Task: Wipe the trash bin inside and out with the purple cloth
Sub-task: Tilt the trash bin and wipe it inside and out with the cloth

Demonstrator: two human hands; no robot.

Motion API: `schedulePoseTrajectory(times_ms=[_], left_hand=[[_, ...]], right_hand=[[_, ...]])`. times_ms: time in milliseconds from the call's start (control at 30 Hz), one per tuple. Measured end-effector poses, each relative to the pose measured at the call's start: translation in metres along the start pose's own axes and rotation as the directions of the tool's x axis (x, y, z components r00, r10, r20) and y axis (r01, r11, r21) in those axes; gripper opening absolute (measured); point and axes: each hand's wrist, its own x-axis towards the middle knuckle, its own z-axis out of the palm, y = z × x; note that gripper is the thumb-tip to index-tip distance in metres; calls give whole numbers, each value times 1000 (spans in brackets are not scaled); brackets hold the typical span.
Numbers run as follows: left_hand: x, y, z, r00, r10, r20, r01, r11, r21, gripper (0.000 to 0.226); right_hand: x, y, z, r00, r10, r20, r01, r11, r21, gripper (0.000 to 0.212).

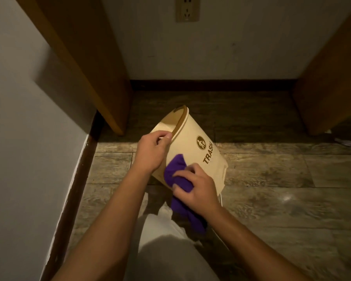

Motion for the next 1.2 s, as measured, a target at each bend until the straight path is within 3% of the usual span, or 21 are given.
schedulePoseTrajectory(times_ms=[100,200,300,433,600,833,1033,1133,1200], left_hand=[[-2,6,-2,971,-72,226,77,997,-15,32],[-12,-6,-14,869,-158,469,146,987,62,58],[-28,-19,-19,807,-219,548,211,974,79,74],[-35,-25,-12,823,-256,506,289,957,14,76],[-43,-18,7,858,-258,443,295,955,-15,95],[-39,-17,6,906,-163,392,176,984,3,86],[-30,-9,-13,920,-160,357,229,960,-162,74],[-25,-11,-21,953,-185,241,227,961,-159,58],[-24,-12,-21,964,-217,151,228,972,-59,52]], right_hand=[[7,5,-10,976,152,-153,-128,979,159,34],[20,10,-20,933,282,-224,-215,935,280,28],[29,17,-26,889,393,-234,-307,892,331,27],[41,20,-26,884,409,-228,-326,887,328,36],[53,13,-29,866,440,-238,-337,865,372,53],[98,7,-51,913,396,-98,-351,884,308,44],[70,-7,-36,971,237,16,-232,935,269,44],[45,5,-26,954,292,69,-296,880,371,32],[41,14,-26,926,374,47,-359,835,417,26]])
